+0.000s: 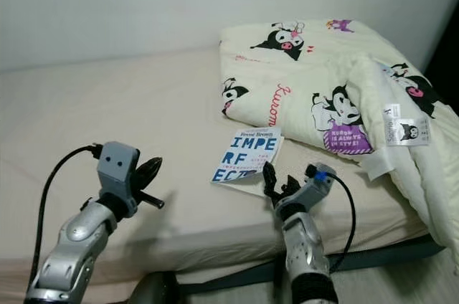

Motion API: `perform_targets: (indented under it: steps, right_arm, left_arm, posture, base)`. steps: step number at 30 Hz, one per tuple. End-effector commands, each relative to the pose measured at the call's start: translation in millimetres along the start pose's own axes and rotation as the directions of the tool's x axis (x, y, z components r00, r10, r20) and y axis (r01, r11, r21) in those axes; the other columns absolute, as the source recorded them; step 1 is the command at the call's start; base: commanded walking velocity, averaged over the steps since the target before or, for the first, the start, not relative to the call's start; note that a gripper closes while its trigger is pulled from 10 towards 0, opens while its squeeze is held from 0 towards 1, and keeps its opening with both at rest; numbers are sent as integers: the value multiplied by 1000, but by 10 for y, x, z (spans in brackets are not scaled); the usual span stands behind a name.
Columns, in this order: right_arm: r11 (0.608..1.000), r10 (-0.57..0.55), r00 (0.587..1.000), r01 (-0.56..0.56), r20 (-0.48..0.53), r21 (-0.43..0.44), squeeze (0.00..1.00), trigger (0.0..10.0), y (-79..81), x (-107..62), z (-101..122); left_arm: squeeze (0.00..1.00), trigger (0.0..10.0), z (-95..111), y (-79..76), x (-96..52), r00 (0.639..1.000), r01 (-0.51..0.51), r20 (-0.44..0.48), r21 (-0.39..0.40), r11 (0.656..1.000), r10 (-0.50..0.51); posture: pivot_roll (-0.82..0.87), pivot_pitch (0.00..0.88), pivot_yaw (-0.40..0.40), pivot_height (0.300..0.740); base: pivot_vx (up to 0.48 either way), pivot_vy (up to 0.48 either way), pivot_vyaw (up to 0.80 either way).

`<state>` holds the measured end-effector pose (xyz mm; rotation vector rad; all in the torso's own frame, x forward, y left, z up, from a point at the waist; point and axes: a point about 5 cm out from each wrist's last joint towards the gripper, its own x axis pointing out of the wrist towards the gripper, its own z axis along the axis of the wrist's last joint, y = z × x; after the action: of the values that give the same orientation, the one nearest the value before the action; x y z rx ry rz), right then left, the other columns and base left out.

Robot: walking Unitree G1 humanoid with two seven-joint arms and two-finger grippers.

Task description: Clean up the room

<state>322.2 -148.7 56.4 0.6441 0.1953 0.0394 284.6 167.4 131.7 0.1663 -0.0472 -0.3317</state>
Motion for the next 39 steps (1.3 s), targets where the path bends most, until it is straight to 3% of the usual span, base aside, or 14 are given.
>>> perform_targets:
  steps: [1,8,13,24,30,39]
  right_arm:
    - [1000,-24,997,24,-77,-1,0,10000,-3,3,-108]
    - [997,-35,996,41,-87,64,0,10000,40,79,-2]
    - [998,-40,993,45,-111,45,0,10000,51,92,-2]
    - [995,-65,965,83,-253,61,0,10000,-41,8,-301]
    - [973,-71,936,142,-344,184,0,10000,-101,-64,-492]
    - [950,-33,942,133,-334,283,0,10000,-100,-62,-529]
  left_arm:
    - [0,10000,-57,33,-13,999,20,-42,28,999,-19]
    - [0,10000,-64,61,-2,998,33,-51,30,999,-32]
    - [0,10000,-69,59,1,997,48,-54,32,998,-46]
    - [0,10000,-115,18,-28,993,92,-74,52,994,-88]
    - [0,10000,-125,-8,-53,990,117,-82,78,990,-111]
    - [0,10000,-101,-2,-18,992,110,-67,106,988,-103]
  posture:
    - [58,107,67,565]
    - [55,95,71,565]
    - [53,91,71,565]
    - [57,93,66,565]
    - [65,104,65,565]
    - [72,117,66,565]
  base:
    - [0,0,0]
    - [0,0,0]
    - [0,0,0]
    - [0,0,0]
    - [0,0,0]
    - [0,0,0]
